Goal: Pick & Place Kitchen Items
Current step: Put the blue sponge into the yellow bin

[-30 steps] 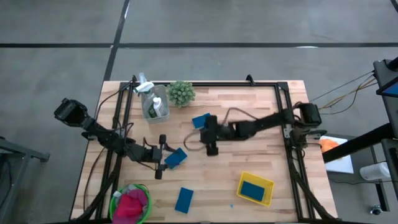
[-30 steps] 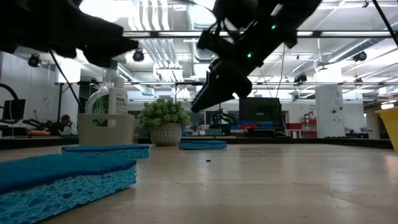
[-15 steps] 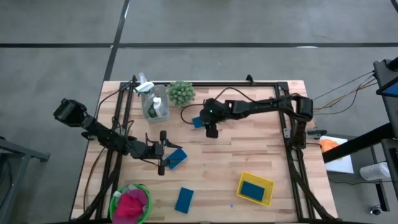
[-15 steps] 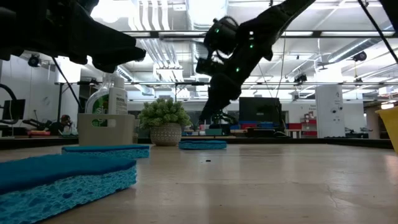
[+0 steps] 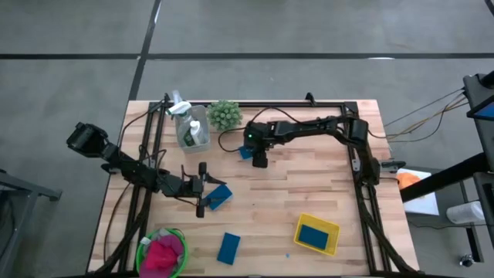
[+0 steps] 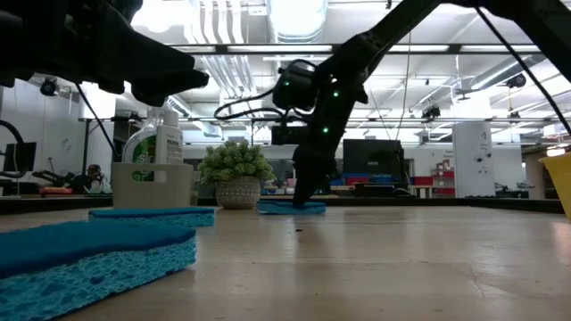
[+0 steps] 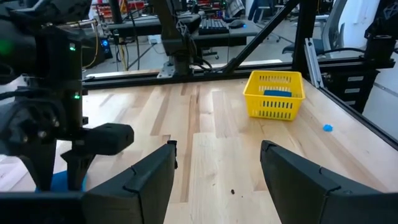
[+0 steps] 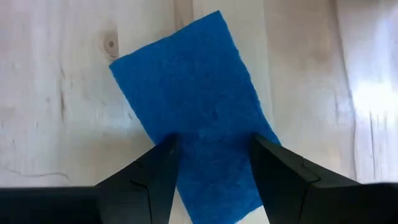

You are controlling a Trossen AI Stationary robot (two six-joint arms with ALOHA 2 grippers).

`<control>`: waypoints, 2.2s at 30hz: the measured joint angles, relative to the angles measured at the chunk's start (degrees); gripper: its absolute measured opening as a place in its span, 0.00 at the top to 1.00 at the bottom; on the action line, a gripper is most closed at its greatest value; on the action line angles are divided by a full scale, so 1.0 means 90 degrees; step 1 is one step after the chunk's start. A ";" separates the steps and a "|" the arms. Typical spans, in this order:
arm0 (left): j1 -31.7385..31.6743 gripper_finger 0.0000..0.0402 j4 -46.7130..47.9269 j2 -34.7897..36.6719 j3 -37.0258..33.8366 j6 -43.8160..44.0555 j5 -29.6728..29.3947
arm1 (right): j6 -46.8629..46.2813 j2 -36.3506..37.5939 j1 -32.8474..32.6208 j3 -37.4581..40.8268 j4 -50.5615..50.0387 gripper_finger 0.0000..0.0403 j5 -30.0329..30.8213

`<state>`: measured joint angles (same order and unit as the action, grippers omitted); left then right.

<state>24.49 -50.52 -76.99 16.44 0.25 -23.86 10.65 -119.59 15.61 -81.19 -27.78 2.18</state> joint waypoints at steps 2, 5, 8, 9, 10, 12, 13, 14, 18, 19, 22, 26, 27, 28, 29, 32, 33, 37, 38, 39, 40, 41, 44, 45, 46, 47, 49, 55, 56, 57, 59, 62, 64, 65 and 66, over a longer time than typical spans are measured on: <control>0.0000 0.41 0.0025 0.0000 0.0001 -0.0002 0.0000 | -0.0009 -0.0176 -0.0002 -0.0222 -0.0312 0.53 0.0024; 0.0000 0.41 0.0043 0.0000 0.0001 0.0007 -0.0002 | -0.0041 -0.0440 -0.0045 -0.0548 -0.0814 0.53 -0.0129; 0.0000 0.41 0.0091 0.0000 0.0001 0.0025 -0.0002 | -0.0143 -0.0581 -0.0113 -0.0743 -0.1163 0.53 -0.0357; 0.0000 0.41 0.0107 0.0000 0.0001 0.0046 -0.0002 | -0.0157 -0.0587 -0.0149 -0.0771 -0.1273 0.53 -0.0430; 0.0000 0.41 0.0125 0.0000 0.0001 0.0049 -0.0005 | -0.0155 -0.0585 -0.0190 -0.0769 -0.1407 0.53 -0.0526; 0.0000 0.41 0.0139 0.0000 0.0001 0.0076 -0.0004 | -0.0157 -0.0538 -0.0297 -0.0757 -0.1617 0.53 -0.0679; 0.0000 0.41 0.0139 0.0000 0.0001 0.0092 -0.0002 | -0.0166 -0.0515 -0.0350 -0.0757 -0.1700 0.53 -0.0741; 0.0000 0.41 0.0137 0.0000 0.0001 0.0094 -0.0002 | -0.0177 -0.0467 -0.0413 -0.0757 -0.1785 0.53 -0.0794; 0.0000 0.41 0.0136 0.0000 0.0001 0.0095 -0.0002 | -0.0319 -0.0327 -0.0719 -0.0727 -0.2268 0.53 -0.1074; 0.0000 0.41 0.0136 0.0000 0.0001 0.0095 -0.0002 | -0.0377 -0.0299 -0.0817 -0.0723 -0.2377 0.53 -0.1174; 0.0000 0.41 0.0126 0.0000 0.0005 0.0095 -0.0001 | -0.0546 -0.0262 -0.1159 -0.0718 -0.2487 0.53 -0.1341; 0.0000 0.41 0.0126 0.0000 0.0006 0.0127 0.0017 | -0.0797 -0.0260 -0.1725 -0.0718 -0.2442 0.53 -0.1216; 0.0002 0.41 0.0122 0.0000 0.0006 0.0142 0.0028 | -0.0879 -0.0260 -0.1890 -0.0718 -0.2426 0.53 -0.1095; 0.0002 0.41 0.0123 0.0000 0.0006 0.0146 0.0056 | -0.0972 -0.0260 -0.2058 -0.0718 -0.2415 0.53 -0.0958; 0.0002 0.41 0.0119 0.0000 0.0006 0.0146 0.0063 | -0.1053 -0.0260 -0.2231 -0.0718 -0.2411 0.53 -0.0810; 0.0005 0.41 0.0114 0.0000 0.0006 0.0146 0.0088 | -0.1282 -0.0256 -0.2739 -0.0718 -0.2401 0.53 -0.0495; 0.0005 0.41 0.0115 0.0000 0.0006 0.0146 0.0085 | -0.1352 -0.0255 -0.2908 -0.0718 -0.2394 0.53 -0.0343; 0.0005 0.41 0.0111 0.0000 0.0006 0.0148 0.0083 | -0.1644 -0.0238 -0.3531 -0.0727 -0.2409 0.53 0.0823; 0.0004 0.41 0.0107 0.0000 0.0006 0.0148 0.0085 | -0.1672 -0.0236 -0.3663 -0.0743 -0.2418 0.53 0.1083; 0.0002 0.41 0.0090 0.0000 0.0006 0.0151 0.0085 | -0.1701 -0.0231 -0.3795 -0.0766 -0.2409 0.53 0.1294; 0.0000 0.41 0.0075 0.0000 0.0006 0.0151 0.0085 | -0.1717 -0.0223 -0.3917 -0.0786 -0.2376 0.53 0.1443; 0.0000 0.41 0.0046 0.0000 0.0006 0.0163 0.0089 | -0.1744 -0.0216 -0.4026 -0.0811 -0.2338 0.53 0.1534; 0.0000 0.41 0.0008 0.0000 0.0006 0.0165 0.0109 | -0.1796 -0.0162 -0.4276 -0.0847 -0.2073 0.53 0.1606; 0.0000 0.41 -0.0003 0.0000 0.0006 0.0165 0.0109 | -0.1809 -0.0155 -0.4335 -0.0851 -0.1993 0.53 0.1652; 0.0000 0.41 -0.0005 0.0000 0.0006 0.0165 0.0109 | -0.1814 -0.0155 -0.4384 -0.0860 -0.1947 0.53 0.1726; 0.0000 0.41 -0.0005 0.0000 0.0006 0.0165 0.0110 | -0.1814 -0.0155 -0.4430 -0.0877 -0.1940 0.53 0.1777; 0.0000 0.41 -0.0005 0.0000 0.0006 0.0165 0.0112 | -0.1814 -0.0155 -0.4478 -0.0893 -0.1938 0.53 0.1795; 0.0000 0.41 0.0001 0.0000 0.0006 0.0173 0.0112 | -0.1631 -0.0126 -0.4543 -0.0891 -0.1841 0.53 0.1046; 0.0000 0.41 0.0012 0.0000 0.0006 0.0175 0.0112 | -0.1627 -0.0126 -0.4543 -0.0890 -0.1742 0.53 0.0953; 0.0000 0.41 0.0019 0.0000 0.0006 0.0179 0.0112 | -0.1620 -0.0126 -0.4546 -0.0891 -0.1649 0.53 0.0937; 0.0000 0.41 0.0021 0.0000 0.0006 0.0185 0.0112 | -0.1614 -0.0124 -0.4558 -0.0891 -0.1485 0.53 0.0940; 0.0000 0.41 0.0024 0.0000 0.0006 0.0185 0.0112 | -0.1613 -0.0126 -0.4560 -0.0845 -0.1092 0.53 0.0942; 0.0000 0.41 0.0026 0.0000 0.0006 0.0185 0.0112 | -0.1610 -0.0172 -0.4563 -0.0837 -0.0940 0.53 0.0970; 0.0000 0.41 0.0029 0.0000 0.0006 0.0185 0.0112 | -0.1610 -0.0217 -0.4563 -0.0837 -0.0925 0.53 0.1002; 0.0000 0.41 0.0033 0.0000 0.0006 0.0185 0.0112 | -0.1607 -0.0269 -0.4563 -0.0837 -0.0927 0.53 0.1039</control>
<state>24.49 -50.22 -76.99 16.49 1.91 -22.85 -3.81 -122.02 -25.45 -88.73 -36.12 11.53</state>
